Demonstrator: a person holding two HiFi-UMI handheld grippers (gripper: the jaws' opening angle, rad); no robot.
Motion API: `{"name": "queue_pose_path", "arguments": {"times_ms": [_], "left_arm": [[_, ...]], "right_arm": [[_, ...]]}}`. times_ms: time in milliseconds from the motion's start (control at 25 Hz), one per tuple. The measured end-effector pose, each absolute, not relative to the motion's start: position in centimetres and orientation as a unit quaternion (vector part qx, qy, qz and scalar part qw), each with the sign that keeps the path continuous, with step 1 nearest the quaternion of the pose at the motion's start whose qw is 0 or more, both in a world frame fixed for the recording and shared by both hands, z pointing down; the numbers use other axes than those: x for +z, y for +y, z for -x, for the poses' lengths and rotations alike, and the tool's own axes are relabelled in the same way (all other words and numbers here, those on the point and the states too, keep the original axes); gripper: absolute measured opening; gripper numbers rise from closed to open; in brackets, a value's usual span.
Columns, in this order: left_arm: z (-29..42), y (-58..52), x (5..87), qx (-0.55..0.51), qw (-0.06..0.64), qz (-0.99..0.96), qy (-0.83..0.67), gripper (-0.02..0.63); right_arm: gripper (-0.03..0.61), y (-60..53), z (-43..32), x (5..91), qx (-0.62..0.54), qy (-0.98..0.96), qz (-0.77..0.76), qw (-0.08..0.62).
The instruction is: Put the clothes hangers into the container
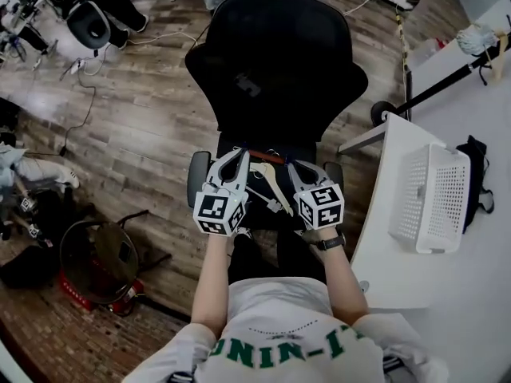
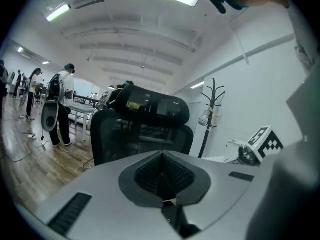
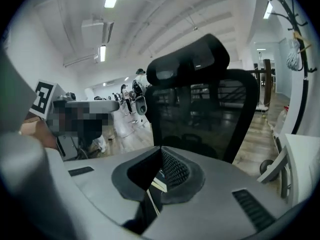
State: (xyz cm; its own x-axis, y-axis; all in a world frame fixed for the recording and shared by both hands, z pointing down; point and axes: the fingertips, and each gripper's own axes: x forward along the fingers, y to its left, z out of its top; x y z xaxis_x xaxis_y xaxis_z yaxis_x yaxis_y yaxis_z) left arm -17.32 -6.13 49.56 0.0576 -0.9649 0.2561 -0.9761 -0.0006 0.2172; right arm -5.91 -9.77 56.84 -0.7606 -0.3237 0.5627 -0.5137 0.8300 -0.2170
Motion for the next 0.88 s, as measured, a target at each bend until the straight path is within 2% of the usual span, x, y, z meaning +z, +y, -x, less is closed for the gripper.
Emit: {"name": "queue_pose_path", "arguments": {"times_ms": [120, 400, 880], "left_arm": [[18.0, -5.9, 52.7, 0.024, 0.188, -0.696, -0.692, 0.011], [20.2, -6.0, 61.1, 0.043, 0.222, -0.697, -0.681, 0.011], [21.6, -9.6, 75.0, 0.042, 0.258, -0.702, -0.663, 0.011]], "right_arm": [[0.03, -8.8, 6.4, 62.2, 0.206, -0.911, -0.187, 0.304], [0.126, -6.6, 8.4, 74.7, 0.236, -0.882, -0.137, 0.383], [0.223, -11.9, 10.0, 96.1, 0.143, -0.858, -0.048, 0.491]]}}
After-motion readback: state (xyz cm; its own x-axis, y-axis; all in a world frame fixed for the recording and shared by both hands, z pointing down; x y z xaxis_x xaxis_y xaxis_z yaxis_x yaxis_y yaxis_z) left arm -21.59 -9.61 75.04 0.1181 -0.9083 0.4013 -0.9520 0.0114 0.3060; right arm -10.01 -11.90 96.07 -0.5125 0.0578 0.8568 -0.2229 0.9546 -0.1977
